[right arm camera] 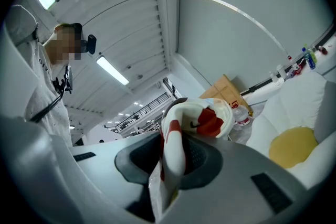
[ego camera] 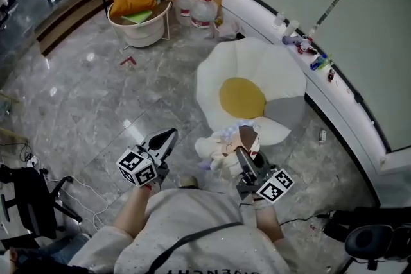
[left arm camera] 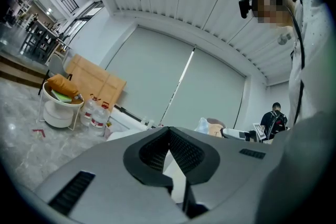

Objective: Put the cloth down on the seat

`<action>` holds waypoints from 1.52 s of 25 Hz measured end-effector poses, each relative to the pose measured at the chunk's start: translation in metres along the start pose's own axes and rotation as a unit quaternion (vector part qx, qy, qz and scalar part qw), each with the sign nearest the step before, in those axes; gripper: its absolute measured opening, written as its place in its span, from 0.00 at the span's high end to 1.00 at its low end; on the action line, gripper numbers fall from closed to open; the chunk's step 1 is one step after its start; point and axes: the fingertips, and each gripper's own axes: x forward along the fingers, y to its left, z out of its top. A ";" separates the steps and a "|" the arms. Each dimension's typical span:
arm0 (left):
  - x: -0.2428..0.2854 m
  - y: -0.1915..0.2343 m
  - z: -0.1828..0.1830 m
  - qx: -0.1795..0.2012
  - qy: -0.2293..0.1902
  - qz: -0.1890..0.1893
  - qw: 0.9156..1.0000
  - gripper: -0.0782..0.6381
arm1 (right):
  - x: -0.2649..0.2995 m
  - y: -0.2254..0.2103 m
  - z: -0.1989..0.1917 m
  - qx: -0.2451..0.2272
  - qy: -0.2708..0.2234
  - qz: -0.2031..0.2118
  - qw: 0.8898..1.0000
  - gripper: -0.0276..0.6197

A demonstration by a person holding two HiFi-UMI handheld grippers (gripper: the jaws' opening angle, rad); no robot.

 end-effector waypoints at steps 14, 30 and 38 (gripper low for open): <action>0.031 0.026 -0.002 -0.036 0.000 -0.022 0.999 0.87 | 0.072 -0.020 0.033 0.017 -0.035 0.003 0.999 0.82; 0.170 0.108 0.057 -0.019 0.027 -0.062 0.998 0.87 | 0.137 -0.117 0.066 0.029 -0.016 0.012 0.999 0.82; 0.259 0.126 0.065 -0.016 0.056 -0.106 0.993 0.87 | 0.165 -0.175 0.102 0.026 -0.017 0.005 0.999 0.82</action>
